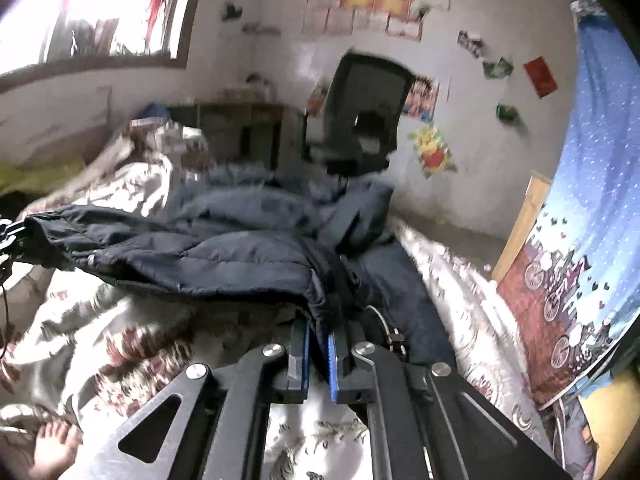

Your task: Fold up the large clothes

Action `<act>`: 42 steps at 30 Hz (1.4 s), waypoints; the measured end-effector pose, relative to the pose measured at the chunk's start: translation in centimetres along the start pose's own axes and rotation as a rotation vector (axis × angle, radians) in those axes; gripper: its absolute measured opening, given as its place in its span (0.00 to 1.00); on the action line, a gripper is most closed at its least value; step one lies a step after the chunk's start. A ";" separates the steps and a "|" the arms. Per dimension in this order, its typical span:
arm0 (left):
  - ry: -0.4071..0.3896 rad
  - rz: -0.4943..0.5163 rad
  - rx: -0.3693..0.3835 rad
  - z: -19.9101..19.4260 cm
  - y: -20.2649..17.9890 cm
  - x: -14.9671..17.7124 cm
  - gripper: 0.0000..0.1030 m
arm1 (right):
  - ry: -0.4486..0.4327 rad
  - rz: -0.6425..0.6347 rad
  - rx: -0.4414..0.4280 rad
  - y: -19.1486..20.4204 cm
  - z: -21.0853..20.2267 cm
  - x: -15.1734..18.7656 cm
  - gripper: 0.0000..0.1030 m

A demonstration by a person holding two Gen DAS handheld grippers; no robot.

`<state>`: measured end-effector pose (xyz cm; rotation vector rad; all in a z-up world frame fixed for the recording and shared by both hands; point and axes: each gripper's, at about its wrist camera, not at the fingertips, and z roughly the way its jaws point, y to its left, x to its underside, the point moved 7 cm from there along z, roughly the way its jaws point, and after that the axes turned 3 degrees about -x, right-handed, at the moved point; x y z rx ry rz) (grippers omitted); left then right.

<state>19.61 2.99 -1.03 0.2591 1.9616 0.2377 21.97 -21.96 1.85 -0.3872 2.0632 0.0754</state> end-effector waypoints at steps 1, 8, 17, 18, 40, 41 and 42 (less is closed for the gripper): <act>-0.014 -0.006 -0.003 -0.6 0.3 -0.5 0.04 | -0.021 0.004 0.001 0.1 -0.6 -0.5 0.06; -0.063 -0.025 0.008 -5.6 2.5 -3.4 0.04 | -0.137 0.028 -0.020 1.2 -6.1 -2.7 0.06; -0.069 -0.096 0.020 -8.5 5.2 -6.6 0.03 | -0.198 -0.033 -0.051 2.8 -10.4 -6.5 0.06; -0.068 -0.104 0.017 -8.4 5.5 -6.9 0.03 | -0.197 -0.032 -0.055 2.8 -10.1 -7.1 0.06; 0.031 -0.172 -0.018 -0.5 6.8 -11.0 0.03 | -0.140 0.034 -0.098 0.5 -0.2 -13.8 0.06; 0.031 -0.165 -0.022 0.0 6.8 -11.1 0.03 | -0.138 0.036 -0.097 0.4 0.3 -14.1 0.06; 0.029 -0.154 -0.028 0.6 6.9 -11.3 0.03 | -0.136 0.037 -0.095 0.2 0.8 -14.3 0.06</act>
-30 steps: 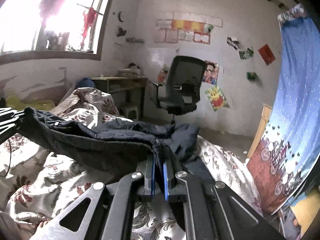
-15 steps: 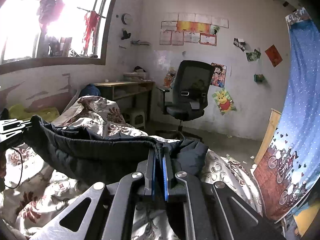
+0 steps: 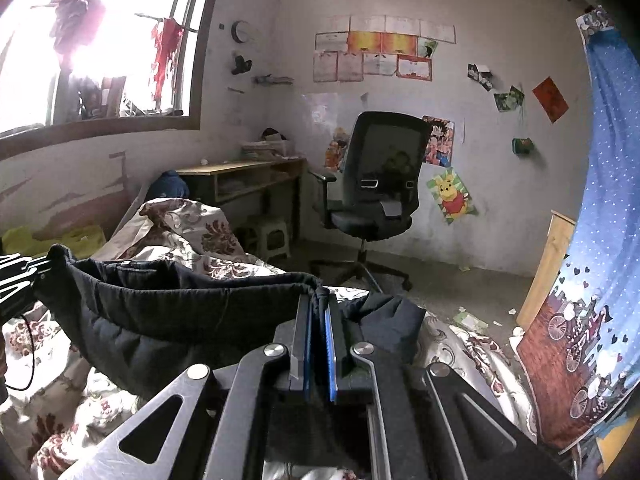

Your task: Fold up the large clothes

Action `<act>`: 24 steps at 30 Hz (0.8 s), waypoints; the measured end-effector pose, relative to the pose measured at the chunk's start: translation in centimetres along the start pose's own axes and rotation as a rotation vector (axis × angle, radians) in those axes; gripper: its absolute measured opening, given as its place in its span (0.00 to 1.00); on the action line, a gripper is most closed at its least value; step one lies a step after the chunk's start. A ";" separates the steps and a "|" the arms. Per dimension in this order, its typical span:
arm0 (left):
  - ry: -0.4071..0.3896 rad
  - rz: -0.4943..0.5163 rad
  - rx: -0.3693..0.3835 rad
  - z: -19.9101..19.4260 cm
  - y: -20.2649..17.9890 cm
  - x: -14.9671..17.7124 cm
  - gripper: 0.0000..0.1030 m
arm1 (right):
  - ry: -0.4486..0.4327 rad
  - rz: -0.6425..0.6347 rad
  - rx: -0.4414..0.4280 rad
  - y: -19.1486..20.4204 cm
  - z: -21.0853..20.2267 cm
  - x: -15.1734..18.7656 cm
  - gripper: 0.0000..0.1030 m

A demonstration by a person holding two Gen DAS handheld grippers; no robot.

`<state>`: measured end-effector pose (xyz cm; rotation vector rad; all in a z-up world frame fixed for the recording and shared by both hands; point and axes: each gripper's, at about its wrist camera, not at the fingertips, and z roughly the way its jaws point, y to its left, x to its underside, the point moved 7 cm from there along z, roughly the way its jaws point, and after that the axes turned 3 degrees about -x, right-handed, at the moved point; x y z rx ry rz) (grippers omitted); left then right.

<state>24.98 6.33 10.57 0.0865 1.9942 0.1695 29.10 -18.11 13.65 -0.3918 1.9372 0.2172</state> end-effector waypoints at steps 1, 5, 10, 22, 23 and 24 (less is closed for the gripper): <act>-0.001 0.008 -0.004 0.4 0.0 -0.1 0.03 | 0.001 0.002 0.001 -0.1 0.5 -0.1 0.06; 0.013 0.033 -0.002 3.4 0.2 -0.7 0.03 | 0.018 0.009 0.011 -0.7 2.8 -0.4 0.06; 0.019 0.045 0.011 8.3 0.6 -1.5 0.03 | 0.054 -0.015 0.027 -1.4 6.4 -1.1 0.06; 0.087 0.094 0.055 21.0 2.1 -1.0 0.03 | 0.091 -0.090 0.048 -2.8 18.3 -0.5 0.06; 0.093 0.097 0.054 21.8 2.1 -0.8 0.03 | 0.103 -0.078 0.044 -3.1 19.3 -0.4 0.06; 0.103 0.098 0.054 22.9 2.2 -0.6 0.03 | 0.115 -0.069 0.041 -3.3 20.4 -0.2 0.06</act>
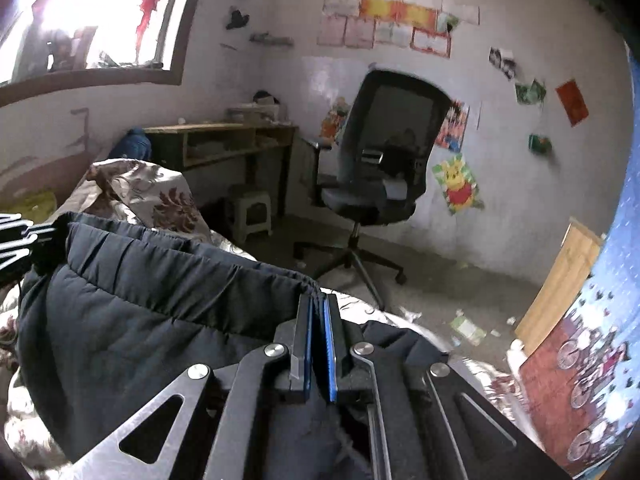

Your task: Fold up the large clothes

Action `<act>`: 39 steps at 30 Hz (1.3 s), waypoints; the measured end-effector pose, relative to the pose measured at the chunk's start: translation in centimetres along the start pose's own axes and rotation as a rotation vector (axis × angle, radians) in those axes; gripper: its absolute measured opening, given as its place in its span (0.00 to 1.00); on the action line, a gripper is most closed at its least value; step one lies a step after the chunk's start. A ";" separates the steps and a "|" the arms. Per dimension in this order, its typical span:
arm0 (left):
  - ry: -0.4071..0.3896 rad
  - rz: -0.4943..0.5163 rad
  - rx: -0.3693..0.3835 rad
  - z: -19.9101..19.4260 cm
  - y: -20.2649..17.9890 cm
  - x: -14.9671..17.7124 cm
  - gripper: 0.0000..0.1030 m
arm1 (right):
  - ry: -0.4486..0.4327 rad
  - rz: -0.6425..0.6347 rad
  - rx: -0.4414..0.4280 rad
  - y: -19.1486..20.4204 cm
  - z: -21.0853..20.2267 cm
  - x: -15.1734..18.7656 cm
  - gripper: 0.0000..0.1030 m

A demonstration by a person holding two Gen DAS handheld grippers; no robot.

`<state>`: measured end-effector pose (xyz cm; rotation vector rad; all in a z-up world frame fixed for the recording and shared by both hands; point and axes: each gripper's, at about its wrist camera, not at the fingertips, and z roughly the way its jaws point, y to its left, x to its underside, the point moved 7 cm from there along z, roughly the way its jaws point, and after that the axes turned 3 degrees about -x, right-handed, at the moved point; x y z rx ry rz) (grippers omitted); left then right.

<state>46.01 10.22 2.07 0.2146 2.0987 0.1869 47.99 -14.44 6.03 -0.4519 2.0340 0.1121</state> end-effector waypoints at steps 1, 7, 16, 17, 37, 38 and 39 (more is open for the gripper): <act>0.009 -0.003 0.001 1.0 0.1 0.1 0.03 | 0.013 0.004 -0.001 -0.2 1.2 -0.1 0.06; 0.087 -0.048 0.014 6.8 0.6 1.2 0.03 | 0.112 0.053 -0.010 -0.8 7.6 1.3 0.06; 0.155 -0.069 0.028 10.9 0.2 2.4 0.04 | 0.153 0.066 -0.019 -1.1 10.8 1.7 0.06; 0.160 -0.070 0.031 11.2 0.1 2.5 0.04 | 0.157 0.071 -0.024 -1.2 10.9 1.8 0.06; 0.047 -0.275 0.101 6.5 2.1 1.4 0.68 | 0.047 0.145 -0.148 -1.1 3.9 2.3 0.80; 0.041 -0.278 0.101 5.9 2.1 1.4 0.68 | 0.043 0.163 -0.163 -1.1 3.3 2.5 0.81; 0.036 -0.278 0.101 5.5 2.0 1.4 0.69 | 0.041 0.176 -0.172 -1.1 2.9 2.6 0.83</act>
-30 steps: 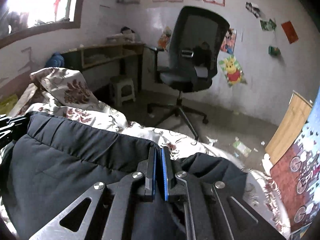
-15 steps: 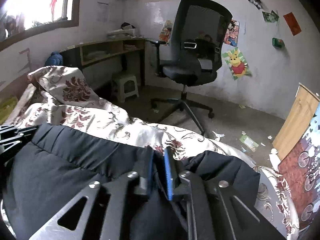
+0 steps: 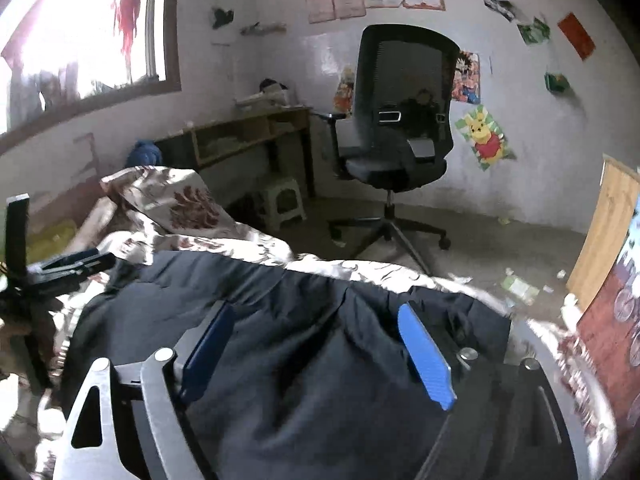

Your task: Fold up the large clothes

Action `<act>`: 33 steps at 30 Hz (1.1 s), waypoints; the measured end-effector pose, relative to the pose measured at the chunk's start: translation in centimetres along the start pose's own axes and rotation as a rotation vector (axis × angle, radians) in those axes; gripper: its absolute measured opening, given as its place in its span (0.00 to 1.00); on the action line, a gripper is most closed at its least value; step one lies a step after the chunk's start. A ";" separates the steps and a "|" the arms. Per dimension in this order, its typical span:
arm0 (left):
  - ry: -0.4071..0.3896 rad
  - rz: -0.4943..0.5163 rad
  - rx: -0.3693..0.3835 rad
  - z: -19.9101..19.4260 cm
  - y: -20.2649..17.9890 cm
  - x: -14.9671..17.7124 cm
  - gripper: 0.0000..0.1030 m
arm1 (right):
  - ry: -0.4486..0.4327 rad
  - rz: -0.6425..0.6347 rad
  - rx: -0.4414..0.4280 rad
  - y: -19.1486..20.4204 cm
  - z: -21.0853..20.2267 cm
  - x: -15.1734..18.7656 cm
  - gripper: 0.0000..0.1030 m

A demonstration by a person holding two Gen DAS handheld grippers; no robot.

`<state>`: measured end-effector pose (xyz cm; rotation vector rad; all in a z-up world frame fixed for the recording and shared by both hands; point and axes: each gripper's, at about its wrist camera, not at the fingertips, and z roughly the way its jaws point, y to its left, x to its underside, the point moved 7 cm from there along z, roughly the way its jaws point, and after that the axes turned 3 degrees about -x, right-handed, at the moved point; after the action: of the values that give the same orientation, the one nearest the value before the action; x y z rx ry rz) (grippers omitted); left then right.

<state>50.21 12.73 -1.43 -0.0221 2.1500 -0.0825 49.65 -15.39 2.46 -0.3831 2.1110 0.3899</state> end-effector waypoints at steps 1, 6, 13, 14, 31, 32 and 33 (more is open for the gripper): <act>-0.007 0.001 0.005 -0.5 -0.2 0.2 0.72 | -0.005 0.016 -0.013 0.2 -0.5 0.3 0.85; -0.020 0.033 0.134 -2.9 -2.9 2.0 0.76 | 0.037 0.036 -0.104 1.7 -1.1 2.8 0.89; 0.036 0.129 0.275 -3.2 -7.4 4.6 0.76 | 0.121 0.063 -0.099 1.7 0.9 5.8 0.89; 0.053 0.145 0.269 -2.6 -7.7 4.8 0.76 | 0.135 0.065 -0.102 1.6 1.4 5.9 0.89; 0.173 -0.052 0.195 5.7 -4.3 3.2 0.87 | 0.283 0.106 -0.091 -2.1 11.0 4.1 1.00; 0.194 -0.055 0.186 6.4 -4.1 3.1 0.89 | 0.302 0.117 -0.092 -2.3 11.6 4.2 1.00; 0.211 -0.056 0.175 7.0 -4.0 3.1 0.90 | 0.319 0.122 -0.095 -2.4 12.0 4.3 1.00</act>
<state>54.27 8.26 -7.59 0.0293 2.3450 -0.3182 57.33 -13.07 -7.79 -0.3934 2.4412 0.5299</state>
